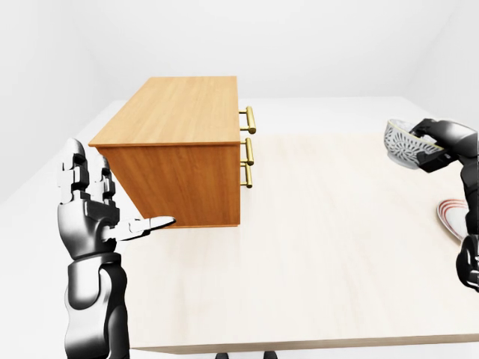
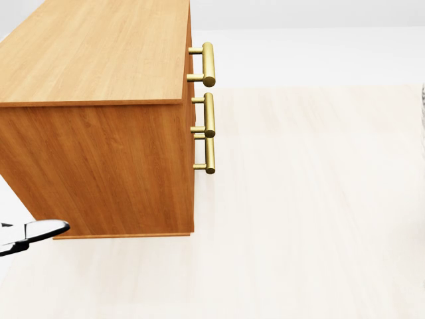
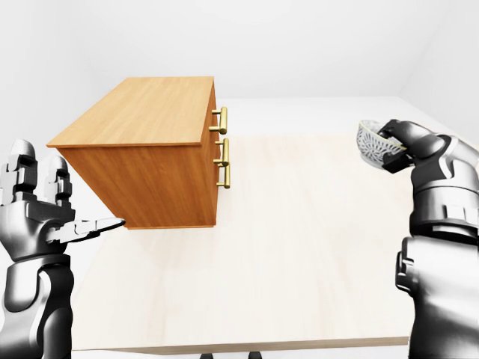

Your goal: Put the bowl on top of the cabinet.

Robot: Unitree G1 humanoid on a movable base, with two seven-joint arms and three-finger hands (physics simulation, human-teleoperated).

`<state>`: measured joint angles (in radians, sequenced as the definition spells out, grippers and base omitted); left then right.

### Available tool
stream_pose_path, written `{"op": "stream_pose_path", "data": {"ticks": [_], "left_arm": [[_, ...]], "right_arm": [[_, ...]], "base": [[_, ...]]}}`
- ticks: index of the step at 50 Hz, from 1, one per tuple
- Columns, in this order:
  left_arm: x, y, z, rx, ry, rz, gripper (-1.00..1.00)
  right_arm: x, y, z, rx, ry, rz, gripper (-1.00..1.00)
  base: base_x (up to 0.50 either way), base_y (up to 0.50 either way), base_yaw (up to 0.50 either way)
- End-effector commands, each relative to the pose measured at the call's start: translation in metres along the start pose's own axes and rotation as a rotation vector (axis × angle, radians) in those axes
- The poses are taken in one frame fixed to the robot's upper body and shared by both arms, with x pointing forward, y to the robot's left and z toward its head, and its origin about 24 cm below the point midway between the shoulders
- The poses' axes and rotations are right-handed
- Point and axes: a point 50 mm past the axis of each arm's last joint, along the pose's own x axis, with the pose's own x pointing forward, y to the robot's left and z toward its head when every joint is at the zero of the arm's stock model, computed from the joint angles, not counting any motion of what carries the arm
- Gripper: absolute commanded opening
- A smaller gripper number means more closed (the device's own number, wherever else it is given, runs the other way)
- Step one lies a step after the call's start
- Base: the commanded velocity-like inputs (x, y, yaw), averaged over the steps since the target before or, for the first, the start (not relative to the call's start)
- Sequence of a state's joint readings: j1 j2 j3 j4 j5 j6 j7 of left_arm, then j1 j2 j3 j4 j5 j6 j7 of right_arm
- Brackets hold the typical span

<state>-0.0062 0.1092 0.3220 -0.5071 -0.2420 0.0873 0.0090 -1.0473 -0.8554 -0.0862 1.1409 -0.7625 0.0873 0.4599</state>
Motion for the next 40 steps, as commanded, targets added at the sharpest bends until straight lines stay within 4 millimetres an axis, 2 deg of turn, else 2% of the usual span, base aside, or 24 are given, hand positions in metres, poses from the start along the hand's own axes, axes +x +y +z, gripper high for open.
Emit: {"op": "stream_pose_path", "data": {"ticks": [1,2,4,7,12,15,23,30,40], "left_arm": [[0.0,-0.002,-0.022,-0.014,0.09,0.002,1.0],[0.0,-0.003,-0.022,-0.014,0.09,0.0,1.0],[-0.001,-0.003,-0.022,-0.014,0.091,-0.001,1.0],[-0.001,-0.002,-0.023,-0.014,0.093,0.002,1.0],[0.0,-0.003,-0.023,-0.014,0.093,0.001,1.0],[0.0,-0.003,-0.022,-0.018,0.091,0.001,1.0],[0.0,-0.001,-0.023,-0.02,0.092,0.004,1.0],[0.0,-0.001,-0.022,-0.022,0.092,0.003,1.0],[-0.001,-0.002,-0.024,-0.022,0.099,0.0,1.0]], "right_arm": [[-0.049,-0.102,0.092,-0.126,-0.116,-0.173,-1.0],[-0.057,-0.108,0.108,-0.146,-0.145,-0.18,-1.0],[-0.061,-0.112,0.118,-0.164,-0.152,-0.195,-1.0],[-0.073,-0.117,0.147,-0.189,-0.208,-0.213,-1.0],[-0.086,-0.118,0.177,-0.22,-0.269,-0.223,-1.0],[-0.094,-0.111,0.205,-0.215,-0.354,-0.22,-1.0],[-0.103,-0.081,0.254,-0.266,-0.476,-0.196,-1.0],[-0.111,-0.055,0.285,-0.304,-0.556,-0.166,-1.0],[-0.119,-0.032,0.308,-0.342,-0.62,-0.143,-1.0]], "base": [[0.0,0.0,0.0],[0.0,0.0,0.0],[0.0,0.0,0.0],[0.0,0.0,0.0],[0.0,0.0,0.0],[0.0,0.0,0.0],[0.0,0.0,0.0],[0.0,0.0,0.0],[0.0,0.0,0.0]]}}
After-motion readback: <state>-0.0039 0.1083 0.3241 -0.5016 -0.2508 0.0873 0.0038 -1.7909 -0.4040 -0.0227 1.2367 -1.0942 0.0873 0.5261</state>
